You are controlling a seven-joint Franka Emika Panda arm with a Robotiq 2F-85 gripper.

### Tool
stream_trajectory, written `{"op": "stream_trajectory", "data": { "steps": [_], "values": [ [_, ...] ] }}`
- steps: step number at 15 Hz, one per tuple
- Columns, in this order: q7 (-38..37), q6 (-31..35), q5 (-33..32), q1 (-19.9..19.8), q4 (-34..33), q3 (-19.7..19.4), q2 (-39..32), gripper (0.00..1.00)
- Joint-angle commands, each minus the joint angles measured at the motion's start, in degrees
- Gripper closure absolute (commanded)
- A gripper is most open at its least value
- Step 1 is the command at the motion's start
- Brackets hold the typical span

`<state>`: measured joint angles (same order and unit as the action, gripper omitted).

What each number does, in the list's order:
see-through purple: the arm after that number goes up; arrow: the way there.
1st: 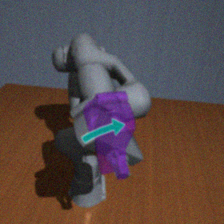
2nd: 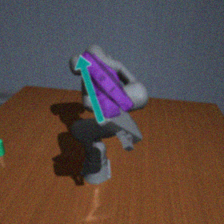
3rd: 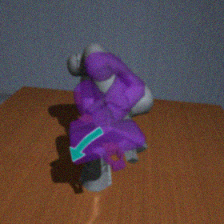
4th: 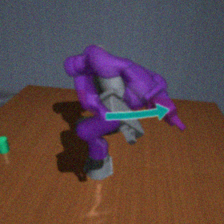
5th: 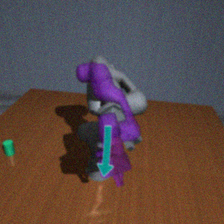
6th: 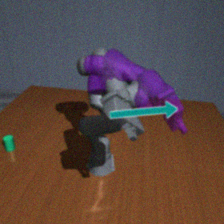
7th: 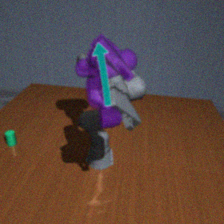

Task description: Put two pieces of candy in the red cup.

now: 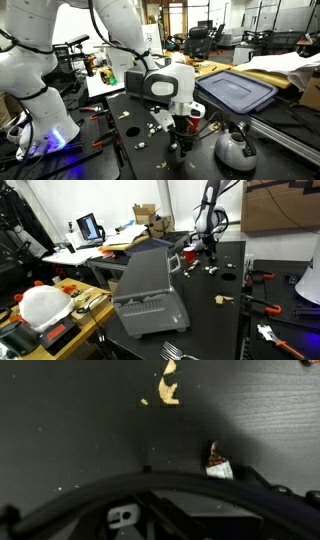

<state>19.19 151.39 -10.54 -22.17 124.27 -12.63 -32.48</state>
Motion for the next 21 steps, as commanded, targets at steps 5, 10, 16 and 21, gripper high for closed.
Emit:
{"op": "stream_trajectory", "data": {
  "steps": [5, 10, 16, 21],
  "values": [
    [5.14, 0.17, 5.39, -4.96, -3.19, 4.68, -1.55, 0.73],
    [0.34, -1.54, 4.22, -1.22, -1.16, 2.5, 3.08, 1.0],
    [-5.88, -4.17, 2.79, 3.72, -0.27, 0.1, 7.26, 1.0],
    [-8.92, -5.74, 1.17, 6.98, 0.77, -1.02, 11.07, 1.0]
  ]
}}
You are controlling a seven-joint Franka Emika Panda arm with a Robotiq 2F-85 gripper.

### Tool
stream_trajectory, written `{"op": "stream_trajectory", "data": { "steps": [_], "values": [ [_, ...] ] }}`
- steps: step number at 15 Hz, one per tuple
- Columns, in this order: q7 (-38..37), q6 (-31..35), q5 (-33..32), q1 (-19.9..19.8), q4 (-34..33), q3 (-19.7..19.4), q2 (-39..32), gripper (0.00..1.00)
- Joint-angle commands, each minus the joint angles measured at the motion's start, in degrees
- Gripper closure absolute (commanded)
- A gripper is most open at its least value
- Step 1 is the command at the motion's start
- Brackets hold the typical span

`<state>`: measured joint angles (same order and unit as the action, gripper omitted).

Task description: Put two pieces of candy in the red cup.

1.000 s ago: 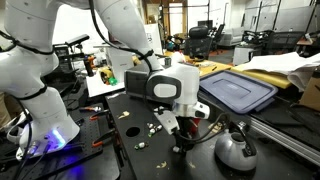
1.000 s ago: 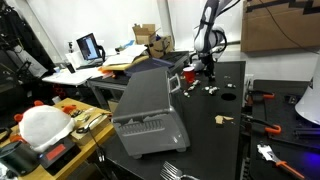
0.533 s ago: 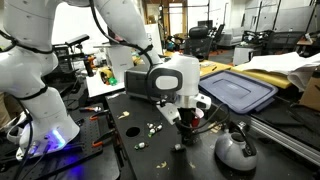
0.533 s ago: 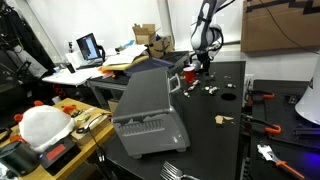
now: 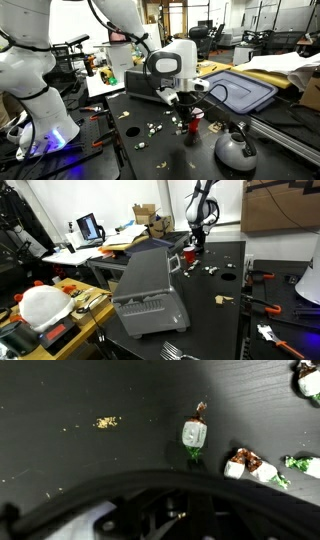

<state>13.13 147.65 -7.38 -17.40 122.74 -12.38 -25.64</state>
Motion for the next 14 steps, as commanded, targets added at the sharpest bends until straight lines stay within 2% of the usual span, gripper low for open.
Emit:
{"op": "stream_trajectory", "data": {
  "steps": [1, 6, 9, 14],
  "values": [
    [-3.1, -2.48, -2.47, 2.72, 2.13, -1.28, 5.01, 1.0],
    [-5.87, -2.71, -5.99, 5.5, 0.84, -1.36, 8.19, 1.0],
    [-6.11, -2.78, -5.66, 6.02, -0.03, -0.59, 9.07, 1.0],
    [-4.66, 1.04, -4.05, 5.62, -0.51, 0.6, 8.27, 1.0]
  ]
}}
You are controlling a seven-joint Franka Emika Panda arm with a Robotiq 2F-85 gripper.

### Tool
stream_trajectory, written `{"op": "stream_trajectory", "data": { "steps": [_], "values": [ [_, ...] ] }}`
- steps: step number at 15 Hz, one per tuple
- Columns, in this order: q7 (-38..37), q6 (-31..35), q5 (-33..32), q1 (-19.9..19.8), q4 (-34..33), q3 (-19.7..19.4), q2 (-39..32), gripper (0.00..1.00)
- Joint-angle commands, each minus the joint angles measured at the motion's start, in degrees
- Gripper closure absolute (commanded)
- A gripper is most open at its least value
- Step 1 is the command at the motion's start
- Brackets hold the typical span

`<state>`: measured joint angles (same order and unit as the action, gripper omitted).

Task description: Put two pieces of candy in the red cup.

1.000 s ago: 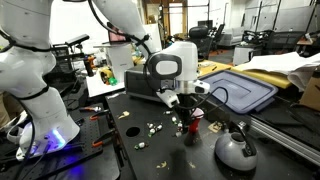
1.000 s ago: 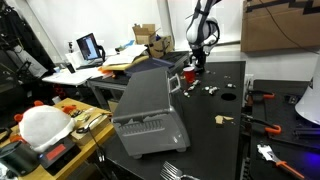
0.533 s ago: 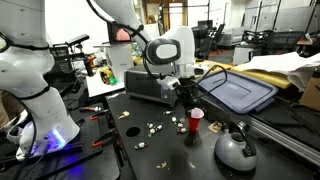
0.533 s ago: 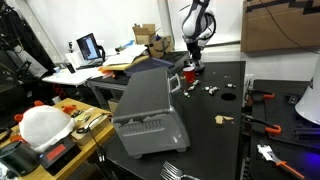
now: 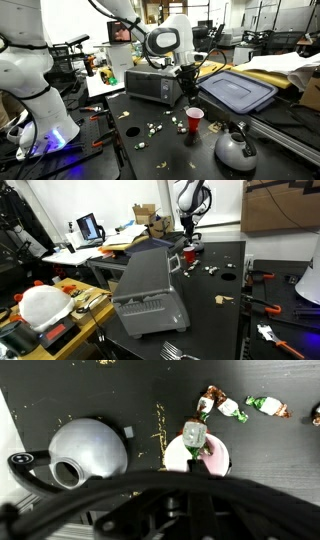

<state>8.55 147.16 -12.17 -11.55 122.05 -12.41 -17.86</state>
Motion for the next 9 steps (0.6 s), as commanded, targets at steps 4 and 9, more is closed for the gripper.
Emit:
{"op": "stream_trajectory", "data": {
  "steps": [4, 9],
  "values": [
    [0.63, 6.41, 0.93, -0.3, 0.67, 1.21, 0.08, 1.0],
    [0.93, 10.39, 1.07, -0.15, 0.38, 2.18, -1.52, 1.0]
  ]
}}
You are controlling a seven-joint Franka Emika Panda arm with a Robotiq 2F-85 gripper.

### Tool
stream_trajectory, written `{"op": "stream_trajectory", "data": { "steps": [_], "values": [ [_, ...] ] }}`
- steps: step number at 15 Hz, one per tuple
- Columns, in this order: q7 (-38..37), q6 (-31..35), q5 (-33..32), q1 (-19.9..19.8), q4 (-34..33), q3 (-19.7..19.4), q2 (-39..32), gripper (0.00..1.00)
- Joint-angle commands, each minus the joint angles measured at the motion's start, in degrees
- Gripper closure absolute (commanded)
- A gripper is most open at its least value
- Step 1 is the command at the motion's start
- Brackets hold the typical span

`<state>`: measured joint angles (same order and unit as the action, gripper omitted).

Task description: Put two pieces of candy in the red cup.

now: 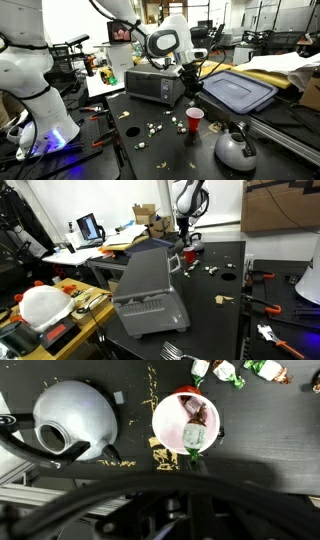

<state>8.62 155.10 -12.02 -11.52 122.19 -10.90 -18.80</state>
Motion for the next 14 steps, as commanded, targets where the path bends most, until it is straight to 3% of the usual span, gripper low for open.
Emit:
{"op": "stream_trajectory", "data": {
  "steps": [1, 14],
  "values": [
    [0.81, 2.72, 0.84, -0.17, 0.17, 0.71, -0.95, 1.0],
    [-0.98, 8.03, -4.49, 1.53, 0.02, -2.94, -3.15, 1.0]
  ]
}}
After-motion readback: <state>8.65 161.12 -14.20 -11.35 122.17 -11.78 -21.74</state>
